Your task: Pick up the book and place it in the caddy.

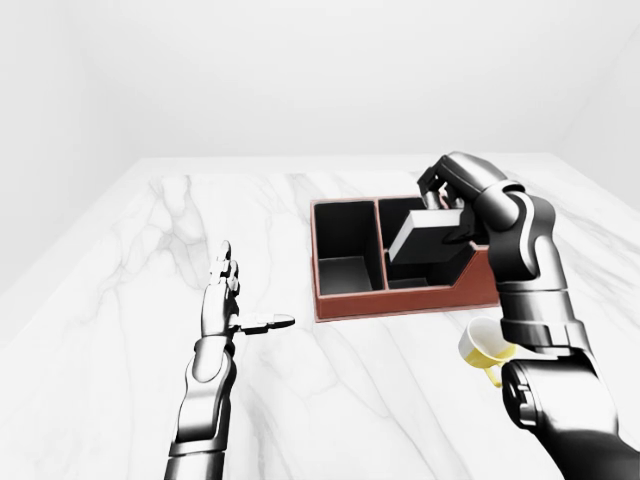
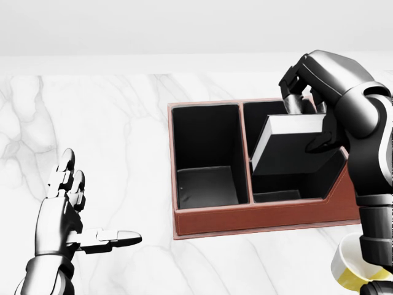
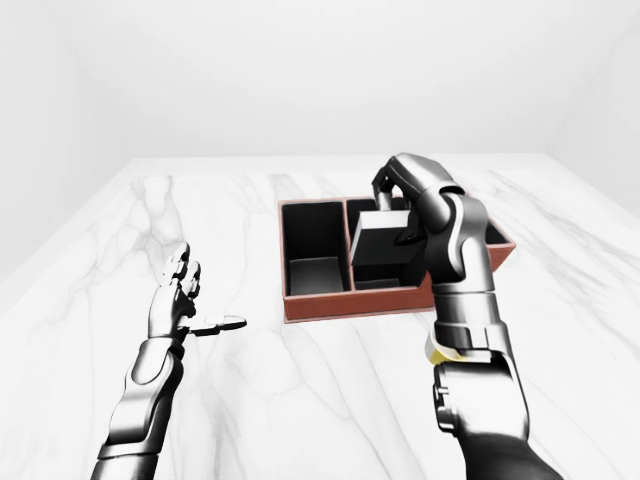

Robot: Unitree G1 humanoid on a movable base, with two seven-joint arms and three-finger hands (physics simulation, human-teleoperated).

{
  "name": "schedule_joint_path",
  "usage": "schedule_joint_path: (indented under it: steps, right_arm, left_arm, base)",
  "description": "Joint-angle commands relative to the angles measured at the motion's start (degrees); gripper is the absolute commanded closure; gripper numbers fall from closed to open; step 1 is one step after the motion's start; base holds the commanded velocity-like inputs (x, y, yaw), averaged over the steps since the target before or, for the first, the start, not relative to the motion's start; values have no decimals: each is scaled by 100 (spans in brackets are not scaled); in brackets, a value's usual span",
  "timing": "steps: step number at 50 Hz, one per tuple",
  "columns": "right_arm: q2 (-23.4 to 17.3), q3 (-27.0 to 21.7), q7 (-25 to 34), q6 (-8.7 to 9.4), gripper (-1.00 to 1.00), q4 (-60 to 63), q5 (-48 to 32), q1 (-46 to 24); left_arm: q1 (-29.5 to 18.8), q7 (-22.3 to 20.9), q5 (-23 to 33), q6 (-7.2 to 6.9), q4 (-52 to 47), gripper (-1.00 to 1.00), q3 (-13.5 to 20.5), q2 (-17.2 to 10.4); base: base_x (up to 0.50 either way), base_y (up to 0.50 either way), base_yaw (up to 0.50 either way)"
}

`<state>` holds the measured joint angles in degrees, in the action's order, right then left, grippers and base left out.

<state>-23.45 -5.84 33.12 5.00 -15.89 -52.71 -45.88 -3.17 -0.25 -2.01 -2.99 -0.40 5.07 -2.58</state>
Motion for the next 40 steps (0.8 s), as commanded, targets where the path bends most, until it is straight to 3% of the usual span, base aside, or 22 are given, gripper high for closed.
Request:
schedule_joint_path:
  steps: [1,40]
  right_arm:
    - [-18,-11,-507,0,100,-589,-93,-183]
    - [40,260,-1512,0,100,-2626,-126,-751]
  left_arm:
    - [17,-4,0,-25,-42,-100,2,1]
    - [-44,14,-11,5,59,-100,13,-11]
  base:
    - [0,0,0]
    - [0,0,0]
